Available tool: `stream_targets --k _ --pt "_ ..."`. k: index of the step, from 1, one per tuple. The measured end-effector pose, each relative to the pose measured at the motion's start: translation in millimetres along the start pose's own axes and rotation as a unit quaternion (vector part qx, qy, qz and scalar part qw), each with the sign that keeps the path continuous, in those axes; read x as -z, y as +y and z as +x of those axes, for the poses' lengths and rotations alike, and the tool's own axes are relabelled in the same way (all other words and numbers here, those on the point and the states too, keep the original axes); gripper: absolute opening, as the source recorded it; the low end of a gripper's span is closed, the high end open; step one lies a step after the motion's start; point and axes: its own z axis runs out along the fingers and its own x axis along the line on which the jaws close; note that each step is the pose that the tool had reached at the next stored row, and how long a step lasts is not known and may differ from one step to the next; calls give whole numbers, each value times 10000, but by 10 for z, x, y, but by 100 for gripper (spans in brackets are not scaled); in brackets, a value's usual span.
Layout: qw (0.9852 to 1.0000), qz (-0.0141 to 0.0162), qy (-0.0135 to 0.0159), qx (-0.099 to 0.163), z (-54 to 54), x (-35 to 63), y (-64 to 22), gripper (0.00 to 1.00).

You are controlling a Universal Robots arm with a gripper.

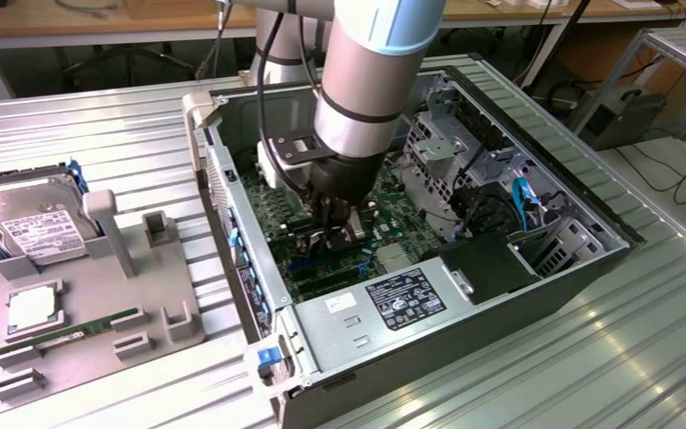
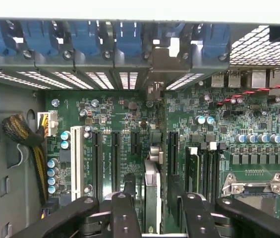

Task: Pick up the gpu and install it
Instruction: 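Insert the gpu into the slot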

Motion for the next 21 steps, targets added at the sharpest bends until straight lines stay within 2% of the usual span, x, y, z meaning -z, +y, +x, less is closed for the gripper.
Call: stream_targets --k 6,7,8,10,11,13,19,21 --pt "10000 0 -1 1 -33 290 7 40" --pt "10000 0 -2 1 -43 296 7 32" --pt "10000 0 -1 1 -53 297 7 32" --pt "10000 -1 -1 1 -69 297 7 19" --pt "10000 -1 -1 1 -80 294 7 19" --pt "10000 0 -2 1 -98 272 6 11" --pt "10000 1 2 1 -118 167 24 11" --pt "10000 0 14 1 -118 149 30 11"
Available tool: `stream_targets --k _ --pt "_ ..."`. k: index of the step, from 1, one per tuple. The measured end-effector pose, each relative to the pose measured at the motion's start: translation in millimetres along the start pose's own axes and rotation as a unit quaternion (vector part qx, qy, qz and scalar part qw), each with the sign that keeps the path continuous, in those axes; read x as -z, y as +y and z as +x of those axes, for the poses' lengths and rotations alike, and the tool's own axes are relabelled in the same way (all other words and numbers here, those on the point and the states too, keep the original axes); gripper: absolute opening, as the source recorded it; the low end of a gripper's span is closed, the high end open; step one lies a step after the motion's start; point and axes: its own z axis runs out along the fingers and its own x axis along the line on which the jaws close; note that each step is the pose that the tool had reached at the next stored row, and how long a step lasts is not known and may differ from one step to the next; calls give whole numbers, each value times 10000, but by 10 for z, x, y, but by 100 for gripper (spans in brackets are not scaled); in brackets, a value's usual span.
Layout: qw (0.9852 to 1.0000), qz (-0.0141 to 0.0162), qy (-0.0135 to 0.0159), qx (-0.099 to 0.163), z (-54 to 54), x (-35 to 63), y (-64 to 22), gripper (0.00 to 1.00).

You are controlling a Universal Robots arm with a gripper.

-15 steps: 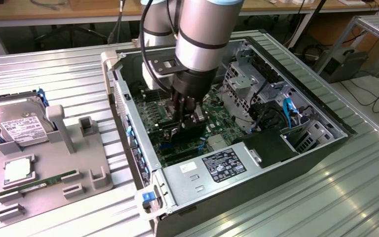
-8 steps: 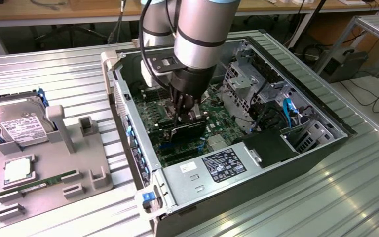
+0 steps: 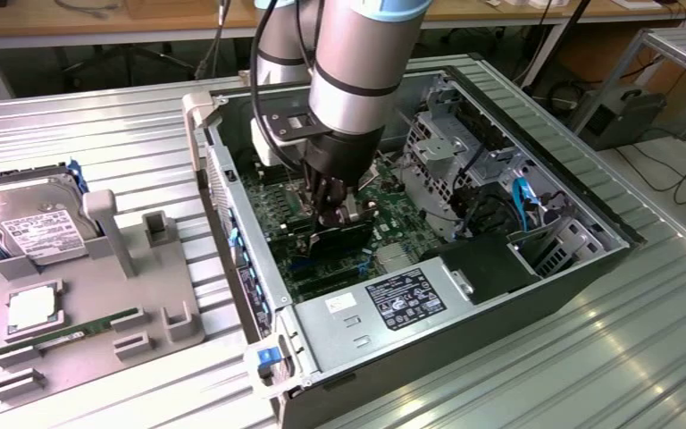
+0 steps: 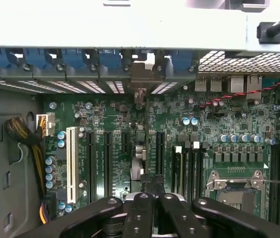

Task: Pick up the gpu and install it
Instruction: 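Insert the gpu into the slot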

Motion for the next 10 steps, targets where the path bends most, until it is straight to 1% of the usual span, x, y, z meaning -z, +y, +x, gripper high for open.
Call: stream_targets --k 3,10 --pt "10000 1 11 0 0 -6 1 11" --pt "10000 1 46 -2 0 -15 10 11"
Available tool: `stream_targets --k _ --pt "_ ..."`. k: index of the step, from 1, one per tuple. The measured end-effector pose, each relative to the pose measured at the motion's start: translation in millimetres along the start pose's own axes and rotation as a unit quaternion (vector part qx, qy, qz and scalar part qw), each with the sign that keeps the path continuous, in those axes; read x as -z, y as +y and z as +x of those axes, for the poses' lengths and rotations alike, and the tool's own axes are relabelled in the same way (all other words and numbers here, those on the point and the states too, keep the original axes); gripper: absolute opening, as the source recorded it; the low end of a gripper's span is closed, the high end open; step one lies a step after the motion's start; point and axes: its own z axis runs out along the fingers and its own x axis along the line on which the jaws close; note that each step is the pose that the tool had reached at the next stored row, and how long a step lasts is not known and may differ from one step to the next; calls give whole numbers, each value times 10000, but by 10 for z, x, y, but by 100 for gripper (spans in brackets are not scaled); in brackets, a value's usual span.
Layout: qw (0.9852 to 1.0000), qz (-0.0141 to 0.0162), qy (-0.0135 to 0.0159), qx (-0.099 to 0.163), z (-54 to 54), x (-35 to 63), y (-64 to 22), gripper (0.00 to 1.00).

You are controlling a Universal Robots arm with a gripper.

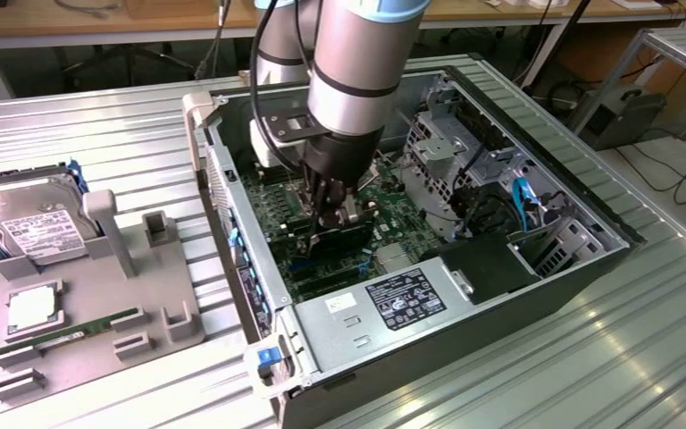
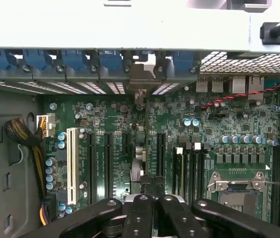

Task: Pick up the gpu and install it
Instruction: 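Press down on the gpu until it lock into place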

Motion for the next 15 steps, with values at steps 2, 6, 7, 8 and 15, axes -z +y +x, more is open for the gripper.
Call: stream_targets --k 2,6,7,8,15 --pt "10000 0 12 0 -2 -4 7 11" --pt "10000 0 28 -1 -36 -7 10 11" --pt "10000 0 30 -1 -45 -7 10 11" --pt "10000 -1 31 0 -48 -7 10 11" --pt "10000 0 31 -1 -49 -9 20 11"
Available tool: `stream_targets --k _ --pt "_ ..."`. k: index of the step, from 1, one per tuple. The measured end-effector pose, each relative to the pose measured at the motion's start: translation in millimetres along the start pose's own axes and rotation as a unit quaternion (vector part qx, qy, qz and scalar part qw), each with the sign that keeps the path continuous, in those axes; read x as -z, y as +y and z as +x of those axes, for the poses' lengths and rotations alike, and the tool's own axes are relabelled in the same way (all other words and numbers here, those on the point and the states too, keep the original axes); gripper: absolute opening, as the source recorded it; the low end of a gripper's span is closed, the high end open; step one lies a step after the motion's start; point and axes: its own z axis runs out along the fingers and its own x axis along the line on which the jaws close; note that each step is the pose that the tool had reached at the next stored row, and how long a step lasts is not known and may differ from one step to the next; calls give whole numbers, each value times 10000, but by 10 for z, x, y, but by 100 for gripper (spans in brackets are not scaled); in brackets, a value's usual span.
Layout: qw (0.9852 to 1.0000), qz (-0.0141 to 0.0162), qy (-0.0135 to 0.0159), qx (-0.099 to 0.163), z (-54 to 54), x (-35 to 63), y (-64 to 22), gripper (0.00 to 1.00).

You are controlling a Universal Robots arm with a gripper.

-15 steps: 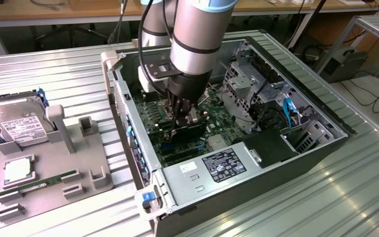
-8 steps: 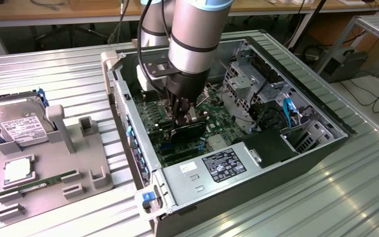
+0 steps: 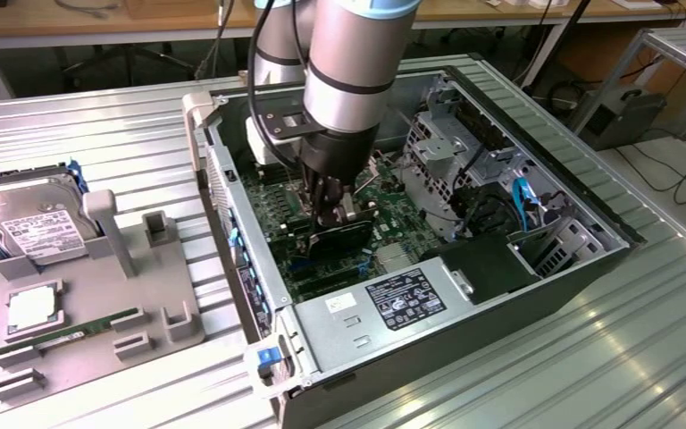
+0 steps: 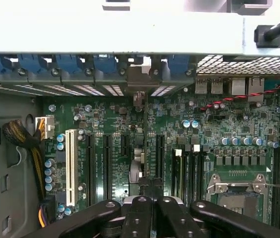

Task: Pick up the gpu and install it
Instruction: 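Press down on the gpu until it lock into place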

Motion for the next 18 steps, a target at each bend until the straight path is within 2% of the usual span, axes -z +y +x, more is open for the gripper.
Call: stream_targets --k 12,14,16,18 --pt "10000 0 0 7 2 -37 14 11" --pt "10000 8 -16 7 -3 5 14 11" --pt "10000 0 0 6 -2 99 18 11" --pt "10000 1 -2 7 -5 188 18 11"
